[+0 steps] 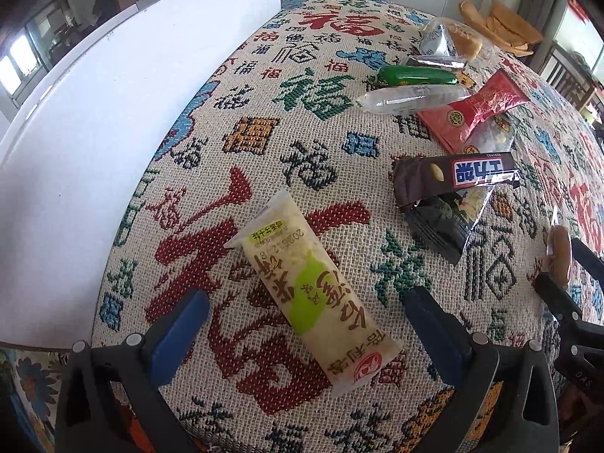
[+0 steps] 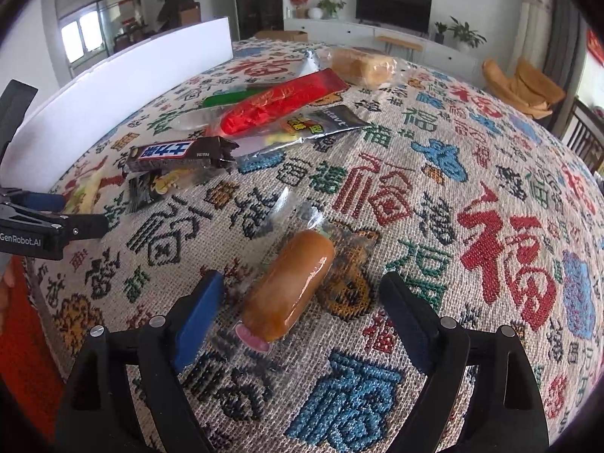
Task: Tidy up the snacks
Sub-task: 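Grasp the cream bar pack with the left tool while the right tool grasps the wrapped sausage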
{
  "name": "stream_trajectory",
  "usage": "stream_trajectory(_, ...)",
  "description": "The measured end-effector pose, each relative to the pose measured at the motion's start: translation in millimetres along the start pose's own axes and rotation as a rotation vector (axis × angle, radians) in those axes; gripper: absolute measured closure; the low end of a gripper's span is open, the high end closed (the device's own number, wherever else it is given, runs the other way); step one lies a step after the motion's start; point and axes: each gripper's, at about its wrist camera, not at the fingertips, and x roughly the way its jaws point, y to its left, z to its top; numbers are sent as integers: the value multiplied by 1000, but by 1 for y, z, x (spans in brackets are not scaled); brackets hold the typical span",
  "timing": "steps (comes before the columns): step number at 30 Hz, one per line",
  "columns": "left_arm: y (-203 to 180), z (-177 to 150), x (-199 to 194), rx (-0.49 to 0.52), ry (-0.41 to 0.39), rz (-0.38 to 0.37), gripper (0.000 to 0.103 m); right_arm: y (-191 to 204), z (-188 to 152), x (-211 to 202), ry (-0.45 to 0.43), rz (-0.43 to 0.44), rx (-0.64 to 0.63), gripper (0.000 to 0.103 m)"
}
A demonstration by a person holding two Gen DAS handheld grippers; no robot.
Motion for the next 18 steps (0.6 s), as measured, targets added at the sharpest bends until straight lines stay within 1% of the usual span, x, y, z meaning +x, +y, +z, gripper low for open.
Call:
stream_trajectory(2, 1, 7, 4, 39, 8, -13, 0, 0, 0, 0, 0, 1, 0, 15)
stream_trajectory(5, 2, 7, 5, 82, 3, -39, 0, 0, 0, 0, 0, 0, 1, 15)
stream_trajectory(8, 2, 4, 3, 80, -8, -40, 0, 0, 0, 0, 0, 1, 1, 15)
stream_trajectory(18, 2, 4, 3, 76, -8, -38, 0, 0, -1, 0, 0, 1, 1, 14)
